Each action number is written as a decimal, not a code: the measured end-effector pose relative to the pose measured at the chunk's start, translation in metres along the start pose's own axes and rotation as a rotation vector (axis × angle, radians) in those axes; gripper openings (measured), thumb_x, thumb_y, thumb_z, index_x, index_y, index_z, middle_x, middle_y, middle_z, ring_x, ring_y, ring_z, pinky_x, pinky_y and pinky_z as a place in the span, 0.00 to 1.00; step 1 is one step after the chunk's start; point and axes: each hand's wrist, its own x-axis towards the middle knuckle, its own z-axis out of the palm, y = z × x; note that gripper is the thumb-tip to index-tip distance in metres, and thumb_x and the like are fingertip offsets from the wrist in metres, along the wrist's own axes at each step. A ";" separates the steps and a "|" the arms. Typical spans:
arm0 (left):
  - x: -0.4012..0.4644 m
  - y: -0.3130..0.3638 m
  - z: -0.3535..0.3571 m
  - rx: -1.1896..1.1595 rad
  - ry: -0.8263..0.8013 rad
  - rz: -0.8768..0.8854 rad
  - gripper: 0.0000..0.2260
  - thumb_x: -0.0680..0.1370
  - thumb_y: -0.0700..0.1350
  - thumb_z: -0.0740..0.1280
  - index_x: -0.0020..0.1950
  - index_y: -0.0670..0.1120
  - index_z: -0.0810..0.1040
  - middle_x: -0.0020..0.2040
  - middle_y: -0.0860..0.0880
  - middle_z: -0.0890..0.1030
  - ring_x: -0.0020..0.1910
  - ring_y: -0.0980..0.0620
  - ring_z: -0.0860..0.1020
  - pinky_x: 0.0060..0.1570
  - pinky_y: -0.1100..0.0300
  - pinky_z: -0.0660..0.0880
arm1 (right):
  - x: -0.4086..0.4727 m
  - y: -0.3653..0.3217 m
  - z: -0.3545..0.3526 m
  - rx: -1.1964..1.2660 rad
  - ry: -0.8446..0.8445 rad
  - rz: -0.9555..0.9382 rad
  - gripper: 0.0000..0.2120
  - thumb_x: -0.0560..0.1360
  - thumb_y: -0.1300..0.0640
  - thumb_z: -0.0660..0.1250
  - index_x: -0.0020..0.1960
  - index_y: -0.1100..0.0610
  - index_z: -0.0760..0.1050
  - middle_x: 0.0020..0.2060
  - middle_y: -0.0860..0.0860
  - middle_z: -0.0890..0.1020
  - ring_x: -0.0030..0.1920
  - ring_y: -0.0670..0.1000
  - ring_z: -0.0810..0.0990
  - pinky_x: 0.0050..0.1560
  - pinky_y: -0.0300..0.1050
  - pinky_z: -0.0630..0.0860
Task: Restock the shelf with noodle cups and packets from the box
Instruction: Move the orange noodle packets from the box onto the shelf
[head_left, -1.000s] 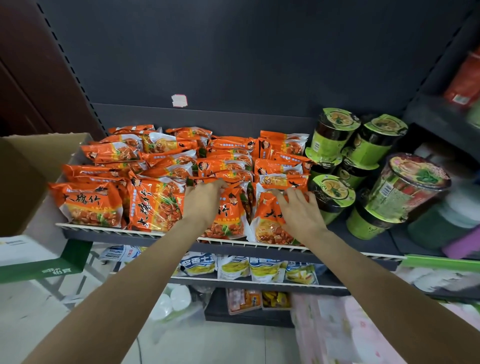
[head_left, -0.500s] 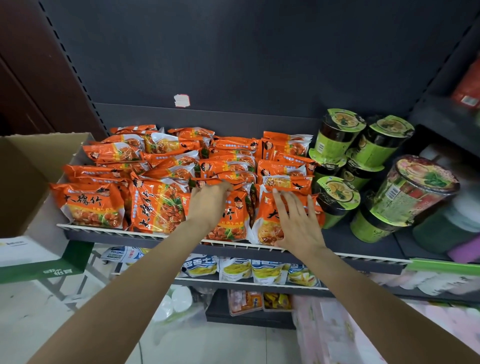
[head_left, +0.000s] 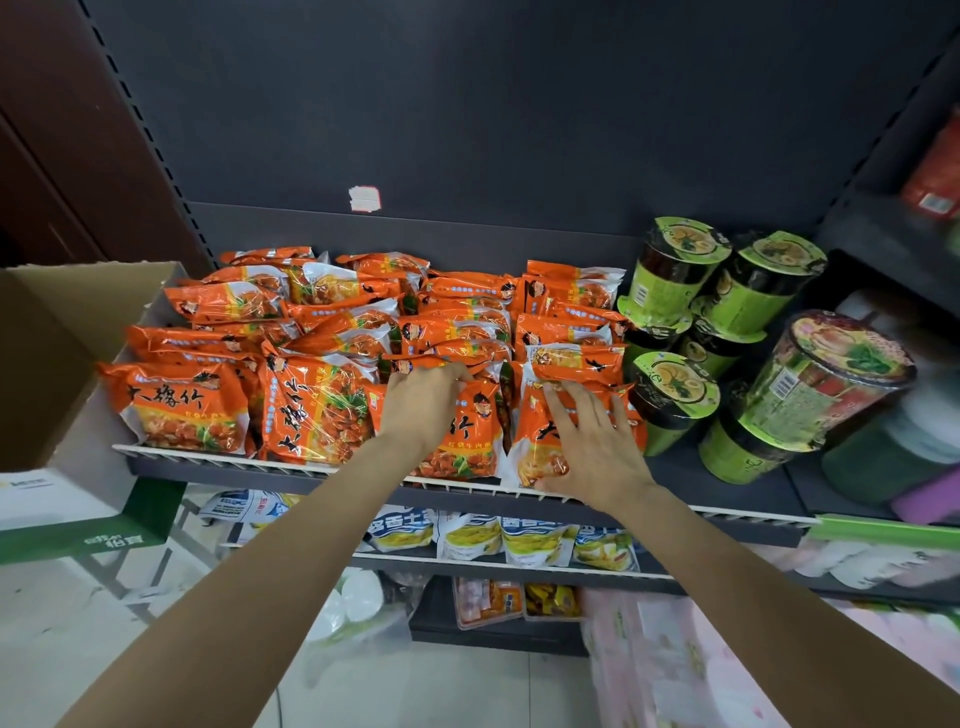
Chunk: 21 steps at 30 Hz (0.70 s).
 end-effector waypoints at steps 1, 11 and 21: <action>0.000 -0.001 0.000 -0.011 -0.007 0.006 0.12 0.82 0.43 0.57 0.61 0.48 0.76 0.40 0.45 0.83 0.44 0.44 0.79 0.61 0.51 0.64 | 0.000 -0.002 -0.006 0.056 0.041 -0.001 0.50 0.69 0.37 0.68 0.77 0.54 0.41 0.74 0.55 0.51 0.75 0.55 0.50 0.73 0.59 0.45; -0.003 -0.022 -0.007 -0.250 -0.102 0.085 0.09 0.80 0.42 0.62 0.58 0.46 0.76 0.42 0.44 0.83 0.37 0.47 0.80 0.42 0.51 0.78 | 0.038 -0.061 -0.031 0.319 0.029 -0.025 0.34 0.71 0.42 0.69 0.70 0.56 0.62 0.64 0.53 0.75 0.66 0.53 0.70 0.74 0.49 0.53; -0.012 -0.056 -0.024 0.275 -0.180 0.178 0.28 0.74 0.53 0.69 0.71 0.52 0.63 0.65 0.50 0.72 0.66 0.47 0.66 0.64 0.50 0.65 | 0.057 -0.053 -0.045 0.534 0.019 -0.030 0.31 0.76 0.41 0.62 0.74 0.51 0.59 0.72 0.49 0.59 0.73 0.51 0.56 0.72 0.51 0.58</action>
